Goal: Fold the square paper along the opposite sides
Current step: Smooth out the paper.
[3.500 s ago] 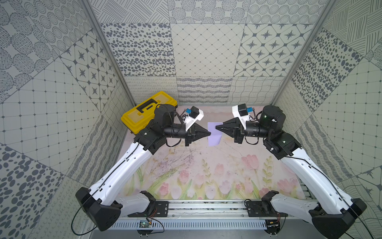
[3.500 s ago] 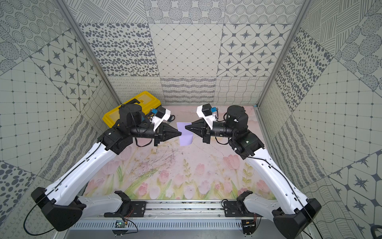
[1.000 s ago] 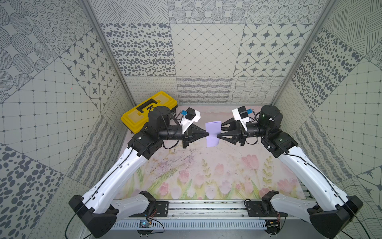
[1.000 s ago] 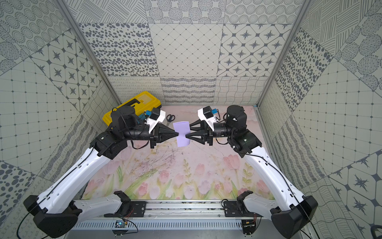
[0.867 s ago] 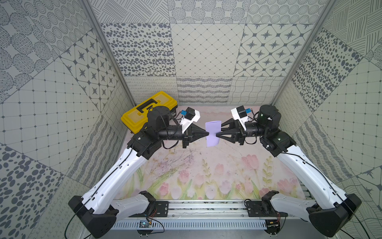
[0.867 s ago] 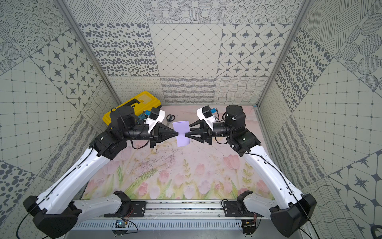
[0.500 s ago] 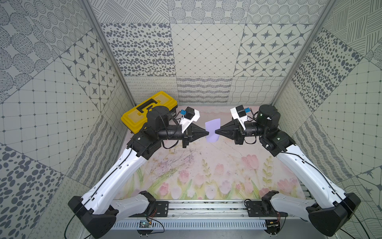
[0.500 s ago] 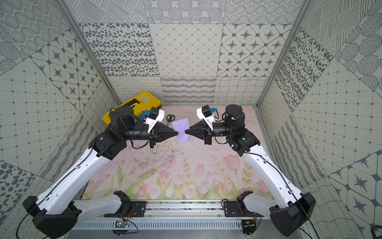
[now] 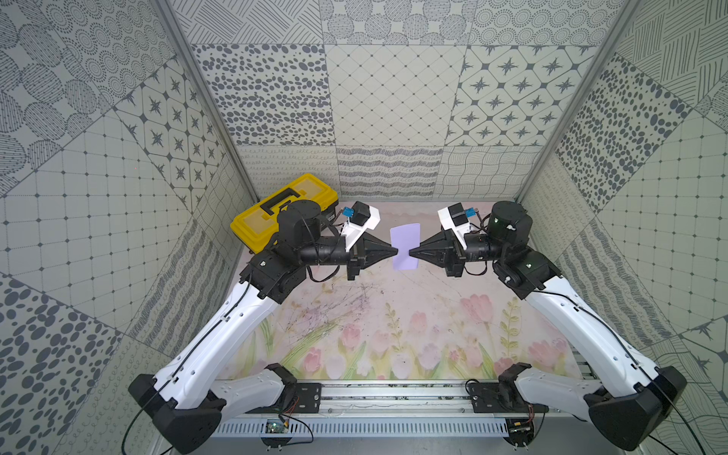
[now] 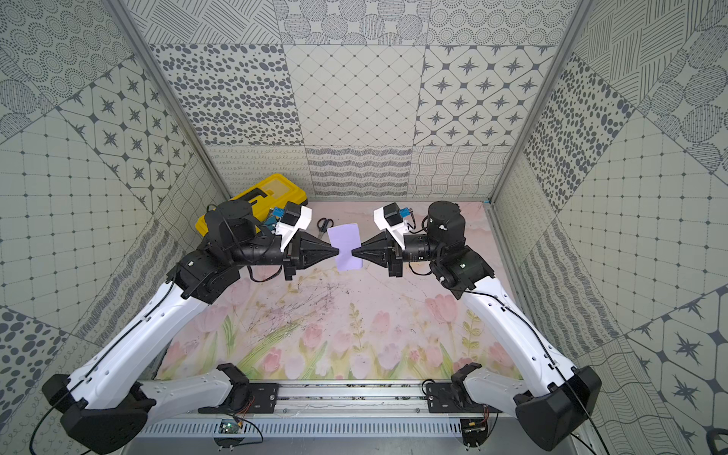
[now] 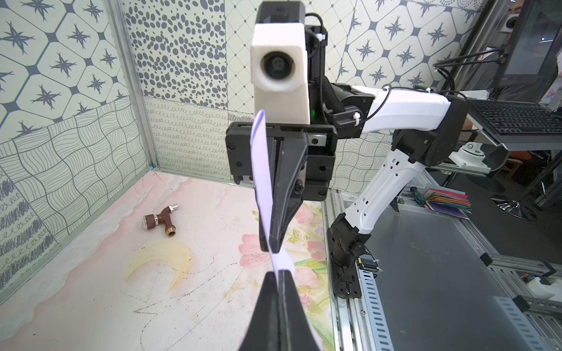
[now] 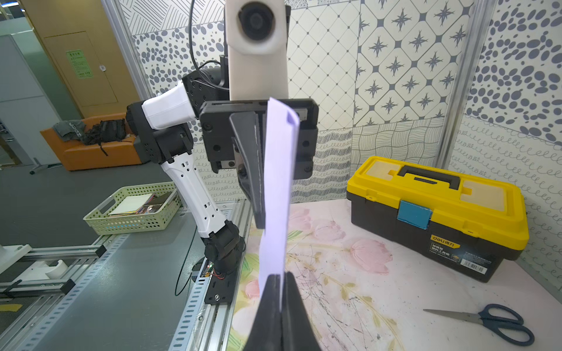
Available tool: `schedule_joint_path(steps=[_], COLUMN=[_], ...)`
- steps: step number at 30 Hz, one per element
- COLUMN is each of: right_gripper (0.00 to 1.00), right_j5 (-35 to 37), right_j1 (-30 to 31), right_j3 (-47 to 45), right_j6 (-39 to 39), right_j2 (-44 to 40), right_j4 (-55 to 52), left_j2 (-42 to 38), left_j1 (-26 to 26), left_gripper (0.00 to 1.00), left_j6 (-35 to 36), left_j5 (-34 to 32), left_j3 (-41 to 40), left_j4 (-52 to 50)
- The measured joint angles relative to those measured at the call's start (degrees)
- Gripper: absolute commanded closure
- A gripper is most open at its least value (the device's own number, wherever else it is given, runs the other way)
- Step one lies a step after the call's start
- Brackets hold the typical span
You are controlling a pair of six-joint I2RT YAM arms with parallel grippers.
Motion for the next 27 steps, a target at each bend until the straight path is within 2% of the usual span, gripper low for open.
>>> schedule_joint_path(steps=[2, 3, 5, 10, 12, 13, 14, 15, 19, 21, 22, 27], right_gripper=[0.78, 0.76, 1.00, 1.00, 0.77, 0.77, 0.96, 1.00, 1.00, 0.89, 0.99, 0.99], right_j5=[0.0, 0.0, 0.0, 0.0, 0.0, 0.0, 0.0, 0.0, 0.4, 0.6, 0.6, 0.8], right_j1=[0.1, 0.1, 0.2, 0.5, 0.5, 0.6, 0.6, 0.7, 0.8, 0.9, 0.9, 0.9], right_j3=[-0.2, -0.3, -0.8, -1.3, -1.4, -1.5, -1.7, -2.0, -2.7, -2.8, -3.0, -3.4], right_j6=[0.1, -0.1, -0.3, -0.3, -0.3, -0.1, -0.3, -0.2, 0.1, 0.2, 0.2, 0.3], right_j2=[0.0, -0.2, -0.6, -1.0, -1.0, -1.0, -1.0, -1.0, -1.0, -1.0, -1.1, -1.1], right_j4=[0.1, 0.1, 0.2, 0.9, 1.3, 1.4, 1.6, 1.8, 2.6, 3.1, 3.4, 3.6], left_j2=[0.0, 0.1, 0.1, 0.2, 0.3, 0.3, 0.4, 0.4, 0.4, 0.4, 0.4, 0.4], left_j1=[0.0, 0.0, 0.0, 0.0, 0.0, 0.0, 0.0, 0.0, 0.0, 0.0, 0.0, 0.0], left_gripper=[1.00, 1.00, 1.00, 1.00, 1.00, 1.00, 1.00, 1.00, 1.00, 1.00, 1.00, 1.00], left_j6=[0.0, 0.0, 0.0, 0.0, 0.0, 0.0, 0.0, 0.0, 0.1, 0.1, 0.1, 0.4], left_j5=[-0.2, -0.2, -0.2, -0.5, -0.8, -0.9, -1.0, -1.1, -1.5, -1.6, -1.6, -1.7], left_j3=[0.0, 0.1, 0.2, 0.8, 1.1, 1.2, 1.4, 1.6, 1.9, 2.0, 2.1, 2.5], left_j4=[-0.1, -0.1, 0.0, -0.3, -0.3, -0.3, -0.3, -0.3, -0.7, -0.8, -1.0, -1.2])
